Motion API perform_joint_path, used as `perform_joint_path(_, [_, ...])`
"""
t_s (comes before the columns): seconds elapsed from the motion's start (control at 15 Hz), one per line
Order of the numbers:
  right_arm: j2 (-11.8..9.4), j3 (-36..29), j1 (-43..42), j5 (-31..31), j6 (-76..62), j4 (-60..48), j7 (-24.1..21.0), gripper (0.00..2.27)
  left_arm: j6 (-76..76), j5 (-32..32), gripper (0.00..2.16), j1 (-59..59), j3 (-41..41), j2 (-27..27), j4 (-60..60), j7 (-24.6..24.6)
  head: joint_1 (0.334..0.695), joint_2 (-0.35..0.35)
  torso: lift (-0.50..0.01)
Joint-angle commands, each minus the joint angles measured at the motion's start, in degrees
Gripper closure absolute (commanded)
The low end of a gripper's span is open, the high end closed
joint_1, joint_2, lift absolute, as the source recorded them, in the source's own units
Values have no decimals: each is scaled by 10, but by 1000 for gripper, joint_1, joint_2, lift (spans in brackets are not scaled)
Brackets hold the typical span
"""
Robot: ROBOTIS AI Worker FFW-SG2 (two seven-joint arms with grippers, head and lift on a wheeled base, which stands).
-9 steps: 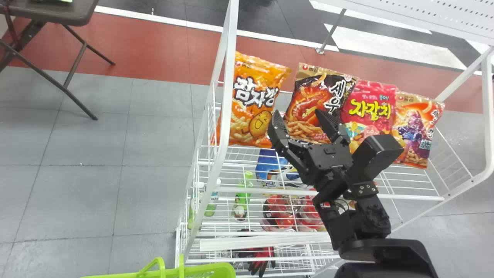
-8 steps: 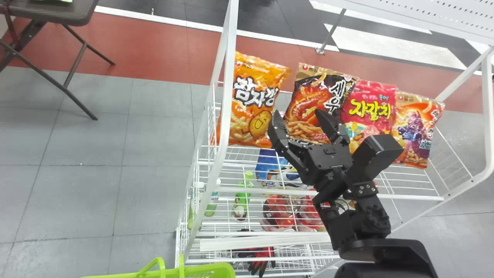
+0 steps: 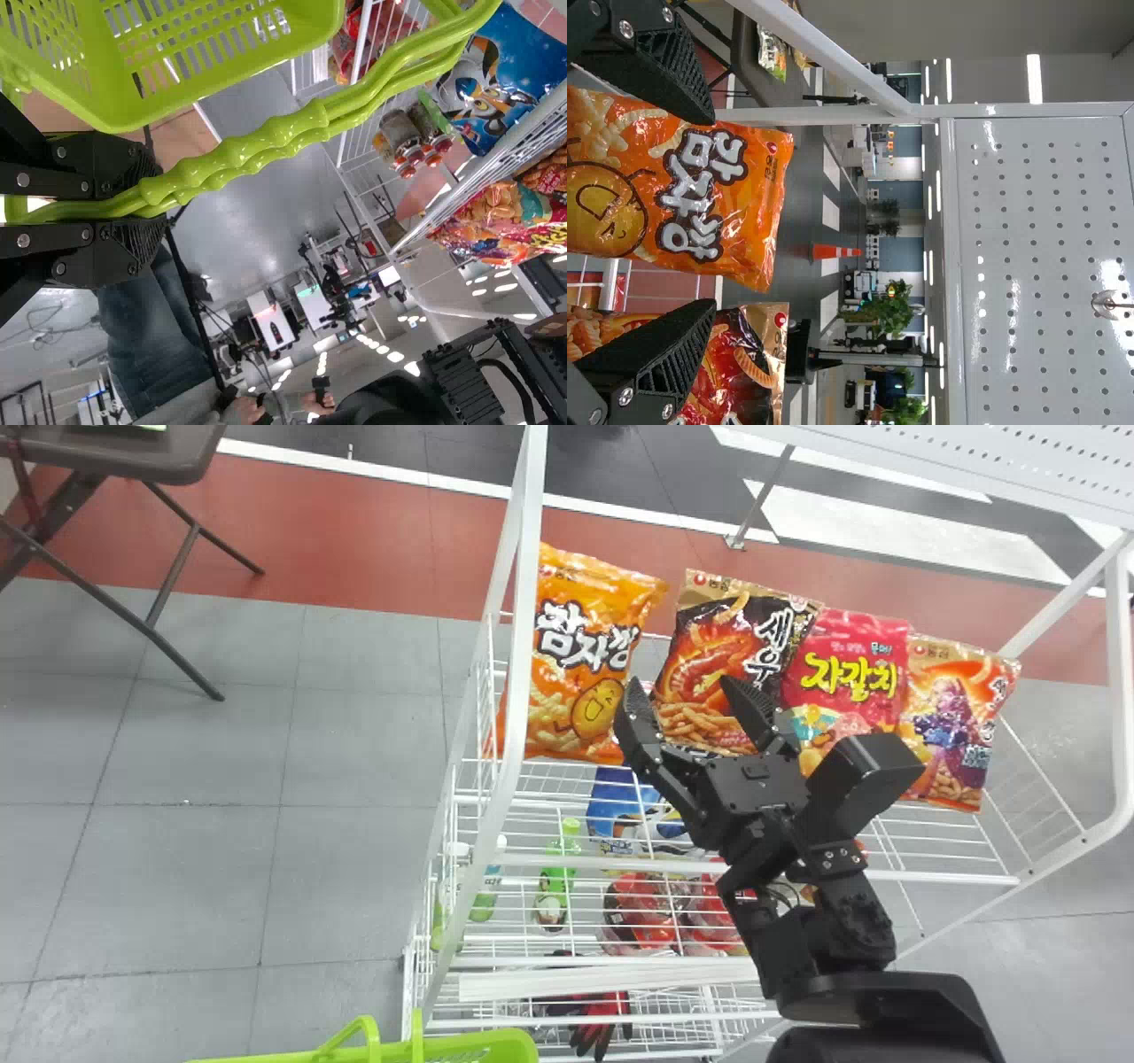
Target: Hold basket handle with left hand then pick Gamjakkang with right hand and place into basket
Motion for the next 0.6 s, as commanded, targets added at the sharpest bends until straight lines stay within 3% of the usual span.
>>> perform_joint_path(0.0, [0, 0, -4, 1, 4, 6, 0, 76, 2, 0, 2148, 0, 0, 0, 0, 0, 695, -350, -18])
perform_joint_path(0.53, [1, 24, -82, 30, 4, 108, -10, 76, 9, 1, 2148, -4, 2, -2, 8, 1, 695, -350, -18])
